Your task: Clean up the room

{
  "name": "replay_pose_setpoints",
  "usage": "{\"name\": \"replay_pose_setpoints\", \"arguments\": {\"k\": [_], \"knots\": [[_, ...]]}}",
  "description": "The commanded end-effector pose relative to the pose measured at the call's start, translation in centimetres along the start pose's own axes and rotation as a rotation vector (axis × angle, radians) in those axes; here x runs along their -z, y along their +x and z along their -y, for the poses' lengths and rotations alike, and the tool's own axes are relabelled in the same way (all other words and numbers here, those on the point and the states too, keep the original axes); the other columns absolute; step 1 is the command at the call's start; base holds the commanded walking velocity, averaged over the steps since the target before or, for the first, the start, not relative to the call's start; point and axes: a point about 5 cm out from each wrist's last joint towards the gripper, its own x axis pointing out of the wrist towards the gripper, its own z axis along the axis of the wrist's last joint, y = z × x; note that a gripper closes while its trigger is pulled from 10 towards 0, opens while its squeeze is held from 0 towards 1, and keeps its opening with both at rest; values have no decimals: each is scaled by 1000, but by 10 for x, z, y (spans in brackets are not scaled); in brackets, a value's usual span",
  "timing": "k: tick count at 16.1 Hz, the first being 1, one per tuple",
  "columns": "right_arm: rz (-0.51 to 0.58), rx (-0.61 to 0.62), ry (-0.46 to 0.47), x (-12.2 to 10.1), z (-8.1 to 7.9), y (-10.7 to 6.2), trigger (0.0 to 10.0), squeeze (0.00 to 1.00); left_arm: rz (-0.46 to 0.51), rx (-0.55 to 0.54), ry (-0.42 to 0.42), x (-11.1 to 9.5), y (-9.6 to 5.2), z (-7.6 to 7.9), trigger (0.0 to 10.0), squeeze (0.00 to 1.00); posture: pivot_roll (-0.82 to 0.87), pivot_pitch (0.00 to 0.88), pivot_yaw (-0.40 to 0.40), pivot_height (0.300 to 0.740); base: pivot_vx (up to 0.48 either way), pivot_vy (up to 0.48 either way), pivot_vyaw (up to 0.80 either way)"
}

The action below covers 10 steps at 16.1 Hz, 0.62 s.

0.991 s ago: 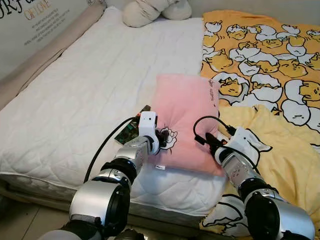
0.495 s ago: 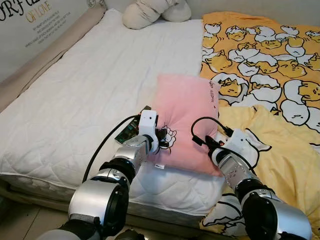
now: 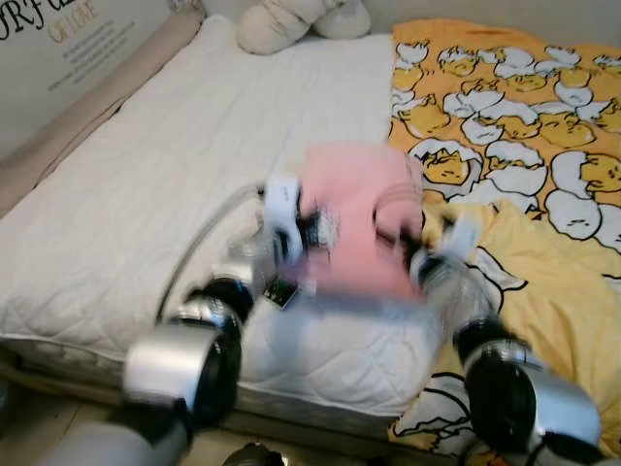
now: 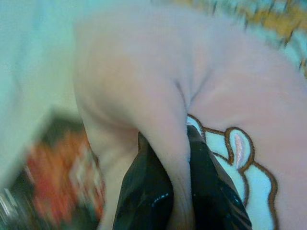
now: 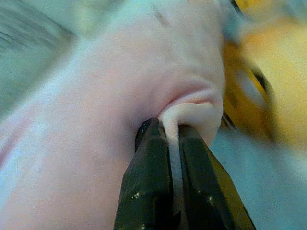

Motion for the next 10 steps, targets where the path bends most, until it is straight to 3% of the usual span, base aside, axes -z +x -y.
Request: {"name": "replay_pose_setpoints", "arguments": {"k": [1,3,4,5,6,7,10], "knots": [[93,-66,-39,-25,-16,5,0,0,148,15,50,-42,0,-2,0,0,37,0,54,740,0,0,0],[204,-147,-98,-53,-37,4,0,0,265,46,114,-81,-6,-5,0,0,29,0,61,740,0,0,0],[237,-177,-139,-61,-45,2,0,0,301,31,146,-92,-8,-6,7647,0,29,0,59,740,0,0,0],[280,-210,-229,-71,-59,-3,0,0,373,15,170,-106,-12,-8,10000,0,29,0,57,740,0,0,0],[307,-208,-259,-74,-62,-6,10000,0,387,17,168,-109,-13,-9,10000,0,24,0,56,740,0,0,0],[304,-206,-281,-71,-63,-7,10000,0,396,23,137,-106,-14,-11,10000,0,19,0,54,740,0,480,0],[277,-140,-306,-57,-51,-10,10000,0,363,-43,164,-87,-13,-16,10000,0,16,0,52,740,0,480,0]]}}
